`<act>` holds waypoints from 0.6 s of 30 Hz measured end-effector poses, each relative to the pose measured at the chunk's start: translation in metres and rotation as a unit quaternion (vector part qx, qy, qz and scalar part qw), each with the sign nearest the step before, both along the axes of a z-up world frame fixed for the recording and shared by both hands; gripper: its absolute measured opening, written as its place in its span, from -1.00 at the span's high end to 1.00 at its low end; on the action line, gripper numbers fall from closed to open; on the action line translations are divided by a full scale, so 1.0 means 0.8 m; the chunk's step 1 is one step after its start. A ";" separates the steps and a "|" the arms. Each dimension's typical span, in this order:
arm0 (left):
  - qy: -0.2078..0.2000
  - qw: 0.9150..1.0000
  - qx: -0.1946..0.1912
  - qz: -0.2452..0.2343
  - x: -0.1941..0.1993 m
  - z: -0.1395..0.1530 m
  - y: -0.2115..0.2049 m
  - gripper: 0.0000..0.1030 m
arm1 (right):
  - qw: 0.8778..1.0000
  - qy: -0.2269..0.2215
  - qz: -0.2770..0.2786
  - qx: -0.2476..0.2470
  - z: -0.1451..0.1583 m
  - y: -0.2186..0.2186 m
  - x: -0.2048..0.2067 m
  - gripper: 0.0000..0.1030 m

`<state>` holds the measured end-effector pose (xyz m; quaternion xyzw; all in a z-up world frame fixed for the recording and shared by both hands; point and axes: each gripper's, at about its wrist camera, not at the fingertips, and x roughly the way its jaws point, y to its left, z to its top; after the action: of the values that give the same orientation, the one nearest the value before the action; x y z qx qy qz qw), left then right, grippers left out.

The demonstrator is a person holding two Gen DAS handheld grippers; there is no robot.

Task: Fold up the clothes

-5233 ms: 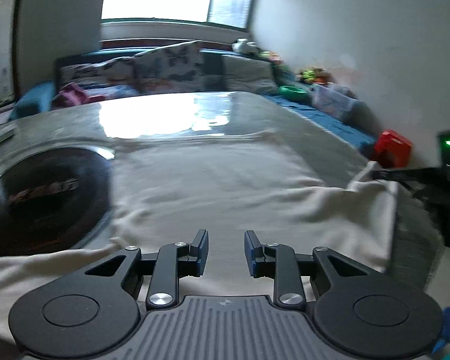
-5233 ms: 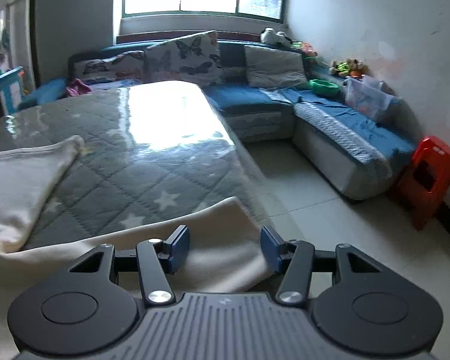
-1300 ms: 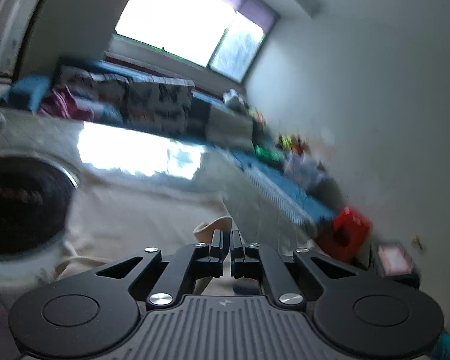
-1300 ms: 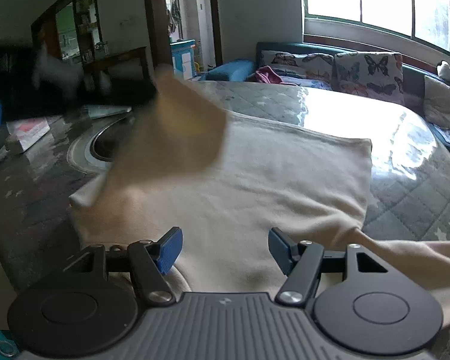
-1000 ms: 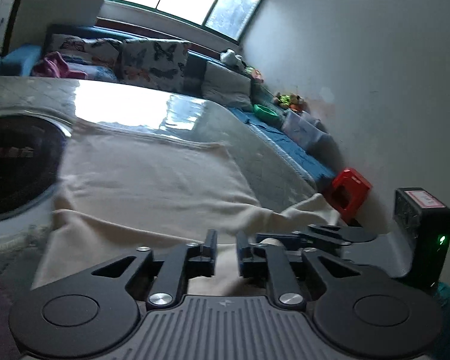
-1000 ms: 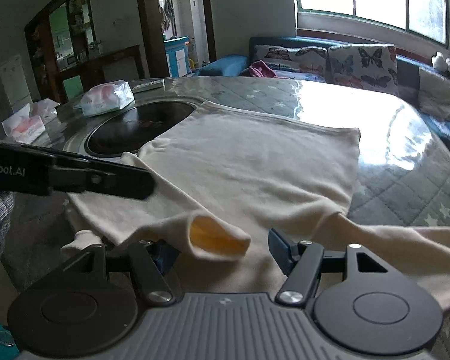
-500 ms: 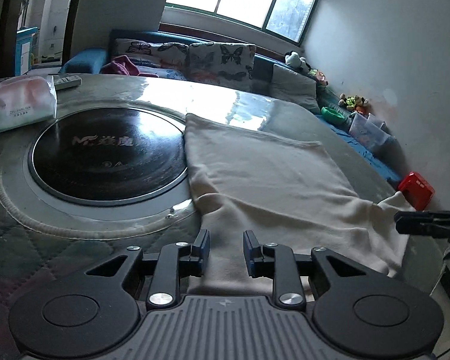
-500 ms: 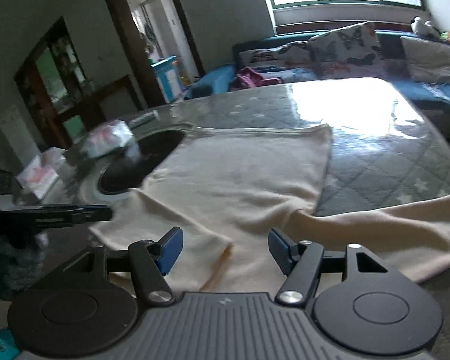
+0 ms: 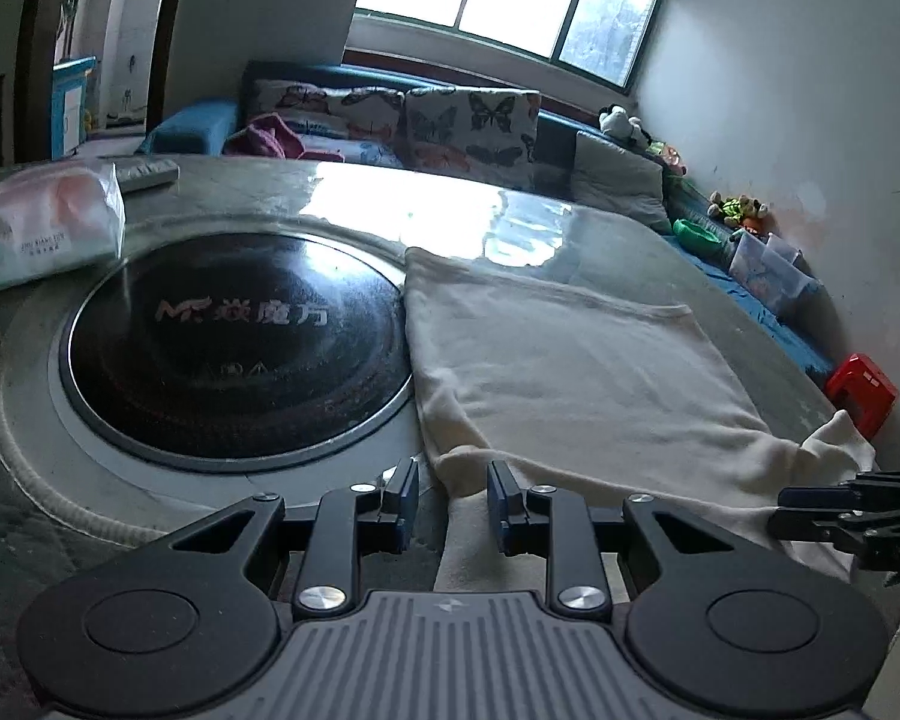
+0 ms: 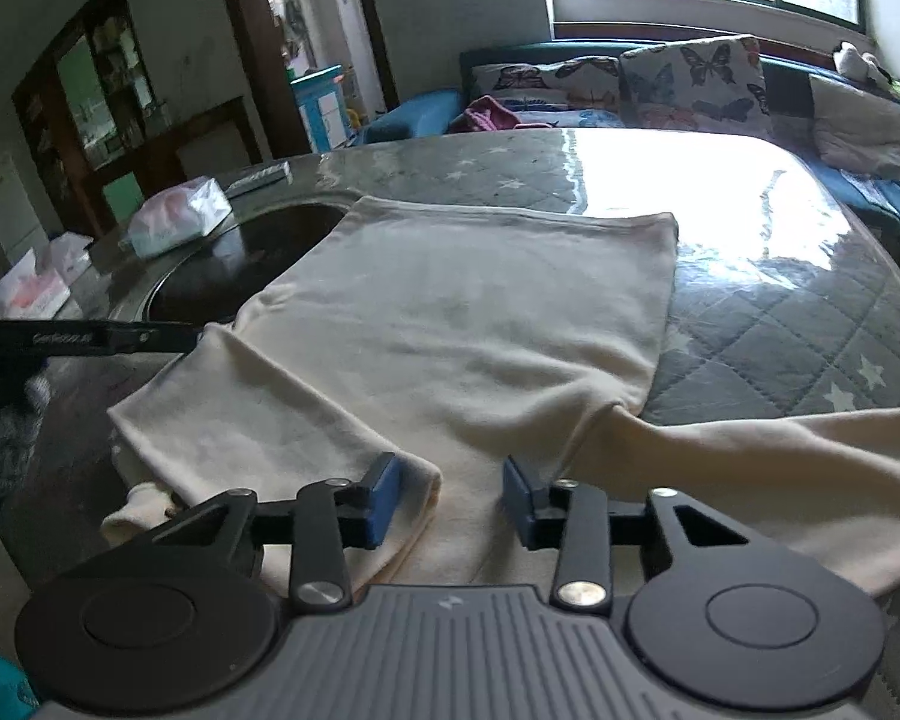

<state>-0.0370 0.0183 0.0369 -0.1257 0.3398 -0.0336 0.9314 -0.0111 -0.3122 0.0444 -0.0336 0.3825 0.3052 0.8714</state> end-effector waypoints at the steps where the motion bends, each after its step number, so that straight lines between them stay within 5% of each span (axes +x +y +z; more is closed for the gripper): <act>1: 0.003 1.000 -0.002 0.001 0.000 -0.003 0.001 0.47 | 1.000 -0.001 0.002 -0.003 -0.001 0.002 -0.001 0.41; 6: 0.007 1.000 -0.018 0.002 -0.002 -0.010 0.007 0.62 | 1.000 -0.011 0.024 -0.011 -0.001 0.013 -0.003 0.79; 13: -0.009 1.000 -0.002 0.008 -0.010 -0.008 0.003 1.00 | 0.996 -0.068 0.033 -0.053 0.011 0.028 -0.013 0.87; 18: -0.027 0.999 0.013 0.024 -0.020 0.001 0.007 1.00 | 0.991 -0.114 0.031 -0.067 0.023 0.036 -0.013 0.87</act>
<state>-0.0529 0.0236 0.0378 -0.1209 0.3118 -0.0100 0.9424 -0.0217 -0.2837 0.0625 -0.1379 0.2987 0.3000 0.8954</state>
